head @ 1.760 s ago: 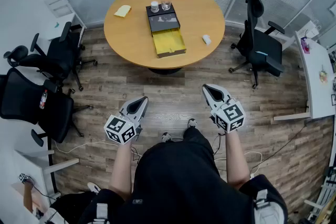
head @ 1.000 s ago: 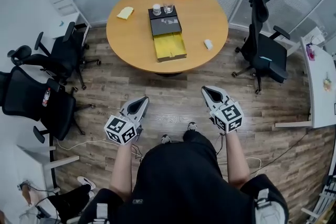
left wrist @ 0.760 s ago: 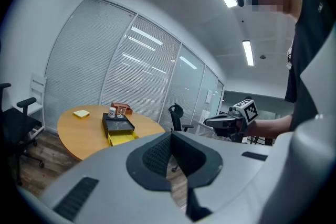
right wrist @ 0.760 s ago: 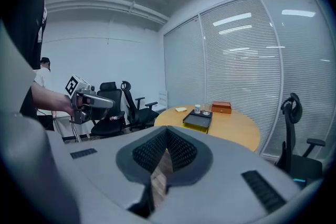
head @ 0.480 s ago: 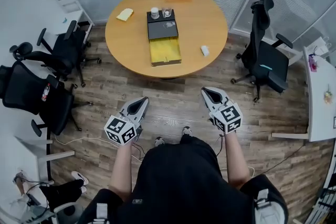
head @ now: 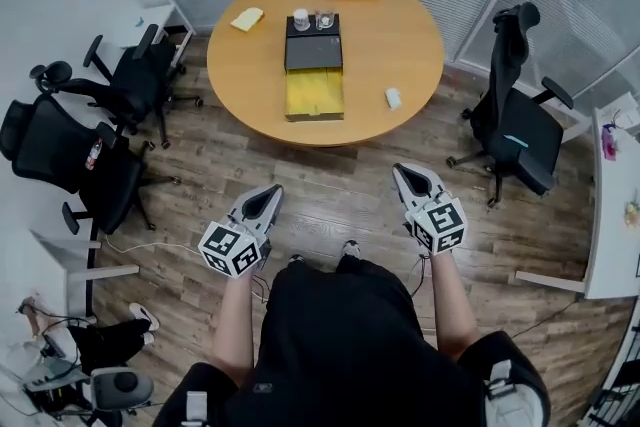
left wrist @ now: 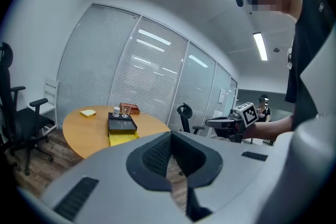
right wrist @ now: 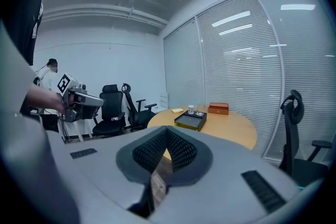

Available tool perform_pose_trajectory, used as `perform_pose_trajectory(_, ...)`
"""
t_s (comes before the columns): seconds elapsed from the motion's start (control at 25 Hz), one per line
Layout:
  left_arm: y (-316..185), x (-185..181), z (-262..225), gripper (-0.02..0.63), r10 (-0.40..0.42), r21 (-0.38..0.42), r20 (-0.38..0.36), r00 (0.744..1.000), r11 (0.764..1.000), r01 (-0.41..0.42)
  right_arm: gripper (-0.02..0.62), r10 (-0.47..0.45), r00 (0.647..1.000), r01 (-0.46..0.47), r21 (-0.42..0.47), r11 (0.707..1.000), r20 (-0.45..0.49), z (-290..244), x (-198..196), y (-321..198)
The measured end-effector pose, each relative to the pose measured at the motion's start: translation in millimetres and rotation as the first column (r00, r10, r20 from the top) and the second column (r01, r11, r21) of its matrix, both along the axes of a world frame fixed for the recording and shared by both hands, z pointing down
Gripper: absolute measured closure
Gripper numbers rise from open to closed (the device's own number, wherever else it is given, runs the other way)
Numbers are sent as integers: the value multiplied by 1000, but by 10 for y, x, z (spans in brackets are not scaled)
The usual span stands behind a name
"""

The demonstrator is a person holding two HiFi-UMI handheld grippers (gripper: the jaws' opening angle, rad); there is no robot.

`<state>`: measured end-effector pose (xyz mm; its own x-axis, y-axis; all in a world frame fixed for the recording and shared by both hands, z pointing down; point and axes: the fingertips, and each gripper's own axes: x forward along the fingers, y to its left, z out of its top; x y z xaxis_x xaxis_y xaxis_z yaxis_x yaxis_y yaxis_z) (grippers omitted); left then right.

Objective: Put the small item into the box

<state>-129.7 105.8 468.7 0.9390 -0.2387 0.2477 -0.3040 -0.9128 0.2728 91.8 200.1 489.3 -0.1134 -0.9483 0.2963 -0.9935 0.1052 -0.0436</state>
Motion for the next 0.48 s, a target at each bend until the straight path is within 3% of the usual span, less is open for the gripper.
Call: perform_pose_trajectory(0.48, 58, 129, 63, 600, -42, -10, 25, 999, 999, 42, 591, -51, 998, 50, 18, 999, 24, 70, 151, 9)
